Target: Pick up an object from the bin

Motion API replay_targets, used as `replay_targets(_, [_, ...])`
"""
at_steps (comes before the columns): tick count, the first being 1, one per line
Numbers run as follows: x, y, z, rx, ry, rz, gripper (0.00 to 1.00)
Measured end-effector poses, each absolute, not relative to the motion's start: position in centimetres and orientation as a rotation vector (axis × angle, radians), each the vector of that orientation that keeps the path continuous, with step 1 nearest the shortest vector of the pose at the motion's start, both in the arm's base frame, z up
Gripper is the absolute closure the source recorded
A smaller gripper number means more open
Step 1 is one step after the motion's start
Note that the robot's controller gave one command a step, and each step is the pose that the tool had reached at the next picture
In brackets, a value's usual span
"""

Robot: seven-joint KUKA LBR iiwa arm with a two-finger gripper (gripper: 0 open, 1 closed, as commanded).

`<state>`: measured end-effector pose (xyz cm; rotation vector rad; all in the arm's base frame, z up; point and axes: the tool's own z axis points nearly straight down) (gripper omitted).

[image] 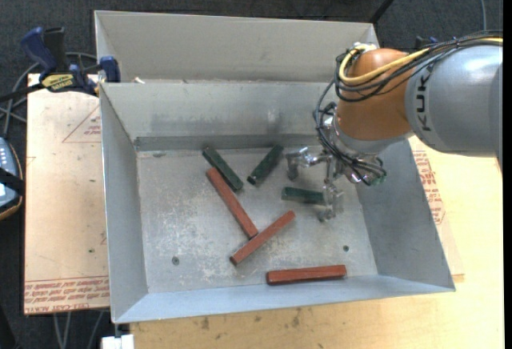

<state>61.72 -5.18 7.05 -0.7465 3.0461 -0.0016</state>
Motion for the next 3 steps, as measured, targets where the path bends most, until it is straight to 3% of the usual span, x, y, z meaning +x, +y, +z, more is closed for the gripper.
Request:
replay_targets(1, [61.7,-5.1,7.1,-0.746,3.047,0.000,1.00])
replay_targets(2, [62.6,-5.5,19.1,-0.623,3.066,-0.003,1.00])
replay_targets(3, [62.6,-3.9,33.5,-0.565,3.077,-0.004,1.00])
